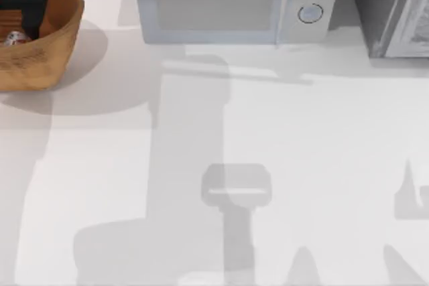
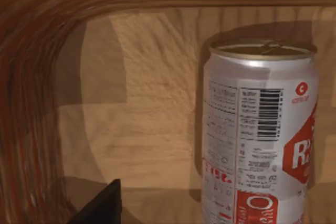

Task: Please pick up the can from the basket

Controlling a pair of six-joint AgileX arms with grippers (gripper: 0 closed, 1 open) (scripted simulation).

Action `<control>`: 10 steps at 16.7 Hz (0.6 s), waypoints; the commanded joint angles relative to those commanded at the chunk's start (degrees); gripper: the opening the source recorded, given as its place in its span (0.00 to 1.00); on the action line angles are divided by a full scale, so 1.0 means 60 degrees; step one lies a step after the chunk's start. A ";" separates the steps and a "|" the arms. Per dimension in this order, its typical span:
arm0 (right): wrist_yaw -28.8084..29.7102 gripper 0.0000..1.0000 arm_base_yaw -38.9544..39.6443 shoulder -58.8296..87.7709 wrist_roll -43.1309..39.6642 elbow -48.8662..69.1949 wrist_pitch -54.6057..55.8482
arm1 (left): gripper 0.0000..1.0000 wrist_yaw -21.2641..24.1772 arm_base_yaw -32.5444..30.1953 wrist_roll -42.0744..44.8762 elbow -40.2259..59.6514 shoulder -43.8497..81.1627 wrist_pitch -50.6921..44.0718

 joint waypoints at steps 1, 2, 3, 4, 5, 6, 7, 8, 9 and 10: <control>0.0000 1.00 0.0000 0.0000 0.0000 0.0000 0.0000 | 1.00 0.0000 0.0000 0.0000 0.0000 0.0000 0.0000; 0.0000 1.00 0.0000 0.0000 0.0000 0.0000 0.0000 | 1.00 0.0000 0.0000 0.0000 0.0000 0.0000 0.0000; 0.0000 1.00 0.0000 0.0000 0.0000 0.0000 0.0000 | 1.00 0.0000 0.0000 0.0000 0.0000 0.0000 0.0000; 0.0000 1.00 0.0000 0.0000 0.0000 0.0000 0.0000 | 1.00 -0.0001 -0.0060 -0.0004 -0.0020 0.0021 0.0017; 0.0000 1.00 0.0000 0.0000 0.0000 0.0000 0.0000 | 1.00 -0.0001 -0.0057 -0.0007 -0.0047 0.0016 0.0038; 0.0000 1.00 0.0000 0.0000 0.0000 0.0000 0.0000 | 1.00 -0.0003 -0.0050 -0.0017 -0.0171 -0.0007 0.0135; 0.0000 1.00 0.0000 0.0000 0.0000 0.0000 0.0000 | 1.00 -0.0004 -0.0043 -0.0028 -0.0380 -0.0046 0.0303; 0.0000 1.00 0.0000 0.0000 0.0000 0.0000 0.0000 | 1.00 -0.0006 -0.0040 -0.0036 -0.0658 -0.0099 0.0528; 0.0000 1.00 0.0000 0.0000 0.0000 0.0000 0.0000 | 1.00 -0.0008 -0.0041 -0.0042 -0.0988 -0.0162 0.0796; 0.0000 1.00 0.0000 0.0000 0.0000 0.0000 0.0000 | 1.00 -0.0009 -0.0043 -0.0046 -0.1353 -0.0231 0.1093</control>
